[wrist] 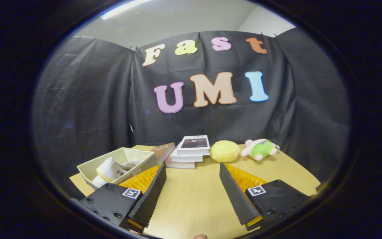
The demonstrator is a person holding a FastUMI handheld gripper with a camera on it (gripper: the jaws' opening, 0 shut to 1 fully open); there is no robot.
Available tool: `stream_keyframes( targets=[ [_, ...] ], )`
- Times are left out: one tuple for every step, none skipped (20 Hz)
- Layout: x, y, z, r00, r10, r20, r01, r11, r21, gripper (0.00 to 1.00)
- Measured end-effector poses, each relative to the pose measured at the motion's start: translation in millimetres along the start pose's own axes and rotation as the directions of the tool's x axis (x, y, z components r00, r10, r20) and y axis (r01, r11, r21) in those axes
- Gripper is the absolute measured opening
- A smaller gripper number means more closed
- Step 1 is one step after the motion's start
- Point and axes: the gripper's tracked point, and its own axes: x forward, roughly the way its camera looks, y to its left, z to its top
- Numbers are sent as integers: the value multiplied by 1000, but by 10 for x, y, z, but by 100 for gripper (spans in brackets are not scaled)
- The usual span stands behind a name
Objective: Open the storage box then place both shoes into the box .Put the left shoe in first, then the right shoe, with the right side of both shoes facing outward in a uniform manner.
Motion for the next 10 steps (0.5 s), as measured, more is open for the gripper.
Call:
stream_keyframes(
  targets=[
    [-22,-109,24,1000,-25,19,25,1000,-3,100],
    [-51,-192,11,999,-43,30,43,999,-7,100],
    [-65,-274,-11,998,-60,34,60,998,-14,100],
    [-68,-362,-44,997,-73,34,74,997,-22,100],
    [-95,-414,-52,996,-82,38,84,996,-35,100],
    [-118,-474,-48,995,-94,42,96,994,-48,100],
    [-116,-513,-50,994,-101,46,103,993,-60,100],
    [-148,-537,-44,993,-108,51,111,992,-62,100],
    [-179,-549,-37,992,-112,56,116,992,-58,100],
    [-205,-571,-31,991,-118,62,122,991,-52,100]
  ],
)
